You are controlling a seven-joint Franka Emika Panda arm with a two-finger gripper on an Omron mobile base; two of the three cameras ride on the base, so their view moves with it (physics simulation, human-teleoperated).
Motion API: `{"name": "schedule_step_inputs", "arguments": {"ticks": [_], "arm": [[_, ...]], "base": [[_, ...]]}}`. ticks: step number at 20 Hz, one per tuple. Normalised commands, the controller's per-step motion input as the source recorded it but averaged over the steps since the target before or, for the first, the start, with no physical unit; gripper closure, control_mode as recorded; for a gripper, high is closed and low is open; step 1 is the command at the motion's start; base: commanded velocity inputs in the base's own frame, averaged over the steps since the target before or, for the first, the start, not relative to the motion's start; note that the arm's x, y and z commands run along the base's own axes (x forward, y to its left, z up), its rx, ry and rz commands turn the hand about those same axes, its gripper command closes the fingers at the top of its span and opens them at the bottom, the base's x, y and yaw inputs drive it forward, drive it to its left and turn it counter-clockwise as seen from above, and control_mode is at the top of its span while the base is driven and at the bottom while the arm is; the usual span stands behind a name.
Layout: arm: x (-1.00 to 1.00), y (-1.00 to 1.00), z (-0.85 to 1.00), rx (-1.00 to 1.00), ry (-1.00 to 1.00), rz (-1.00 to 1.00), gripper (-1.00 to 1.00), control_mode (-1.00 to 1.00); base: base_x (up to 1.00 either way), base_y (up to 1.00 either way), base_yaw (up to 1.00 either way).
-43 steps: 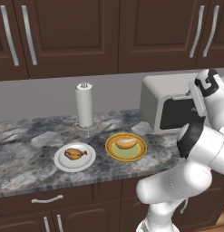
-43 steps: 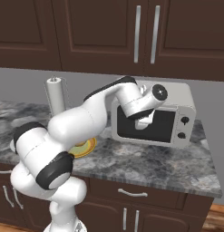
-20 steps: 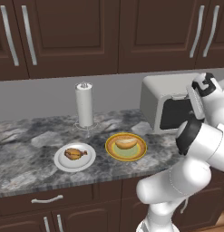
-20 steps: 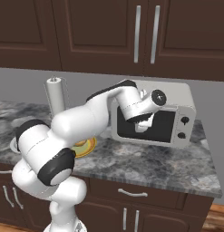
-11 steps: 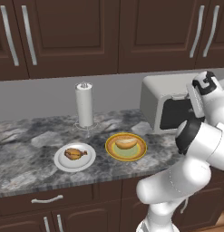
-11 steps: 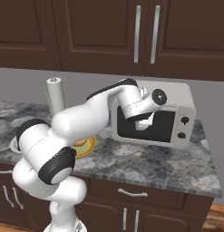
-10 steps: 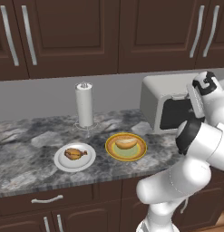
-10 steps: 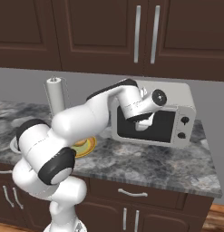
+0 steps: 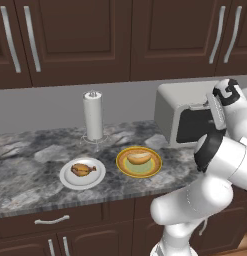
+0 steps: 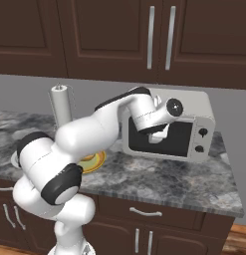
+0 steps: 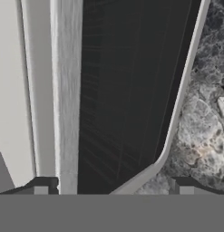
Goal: Open the toaster oven door. Place the hotdog bun on the top rack in the toaster oven and place the chicken drumstick on the bottom rack.
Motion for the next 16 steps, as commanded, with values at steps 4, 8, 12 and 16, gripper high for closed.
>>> {"name": "schedule_step_inputs", "arguments": {"ticks": [4,8,12,16], "arm": [[0.01,0.06,0.15,0.00,0.01,0.00,-1.00,-1.00],[0.22,0.10,-0.01,0.00,0.08,0.00,-1.00,-1.00],[0.20,0.06,-0.15,0.00,0.16,0.00,-1.00,-1.00],[0.02,0.00,-0.23,0.00,0.16,0.00,-1.00,-1.00]], "base": [[0.00,0.00,0.00],[0.00,0.00,0.00],[0.00,0.00,0.00],[0.00,0.00,0.00]]}}
